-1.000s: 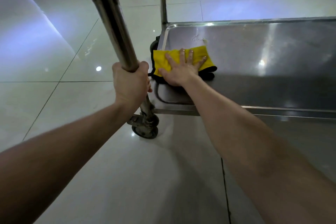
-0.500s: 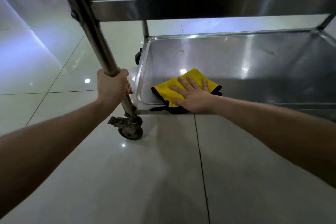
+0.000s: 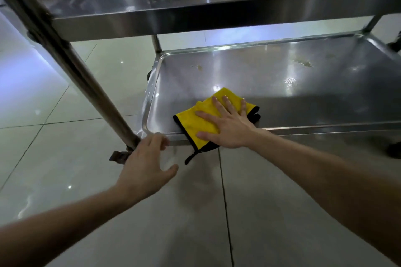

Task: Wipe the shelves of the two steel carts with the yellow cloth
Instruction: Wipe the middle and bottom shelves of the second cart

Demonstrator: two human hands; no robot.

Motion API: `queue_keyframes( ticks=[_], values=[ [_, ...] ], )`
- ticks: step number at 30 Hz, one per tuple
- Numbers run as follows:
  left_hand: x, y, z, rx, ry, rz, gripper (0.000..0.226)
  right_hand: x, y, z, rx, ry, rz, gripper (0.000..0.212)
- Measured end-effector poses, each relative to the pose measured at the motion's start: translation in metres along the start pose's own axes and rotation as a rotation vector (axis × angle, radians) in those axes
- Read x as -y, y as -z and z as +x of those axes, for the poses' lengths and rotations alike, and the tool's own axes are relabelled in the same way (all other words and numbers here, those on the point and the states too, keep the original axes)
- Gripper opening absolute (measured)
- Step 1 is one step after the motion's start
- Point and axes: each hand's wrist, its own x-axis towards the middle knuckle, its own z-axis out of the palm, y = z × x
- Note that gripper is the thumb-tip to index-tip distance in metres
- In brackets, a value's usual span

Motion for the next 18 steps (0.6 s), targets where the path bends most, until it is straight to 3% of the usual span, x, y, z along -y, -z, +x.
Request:
queue_keyframes(
  ticks=[2, 4, 7, 10, 14, 18],
  values=[
    [-0.023, 0.006, 0.037, 0.041, -0.176, 0.137, 0.094, 0.001, -0.005, -0.001, -0.058, -0.002, 0.008, 0.085],
    [-0.041, 0.008, 0.070, 0.158, -0.203, 0.212, 0.122, -0.002, -0.003, -0.004, -0.058, -0.012, 0.018, 0.081],
    [-0.057, -0.005, 0.097, 0.308, -0.215, 0.342, 0.142, -0.024, 0.004, -0.018, -0.028, -0.046, 0.015, 0.077],
    [-0.064, -0.012, 0.113, 0.292, -0.212, 0.366, 0.139, -0.071, 0.010, -0.045, -0.042, -0.124, 0.004, 0.080],
    [-0.065, -0.011, 0.125, 0.223, -0.231, 0.413, 0.111, -0.153, 0.026, -0.075, -0.039, -0.360, 0.031, 0.087],
    [-0.072, -0.008, 0.128, 0.241, -0.242, 0.428, 0.111, -0.217, 0.042, -0.083, -0.025, -0.594, 0.036, 0.092]
  ],
)
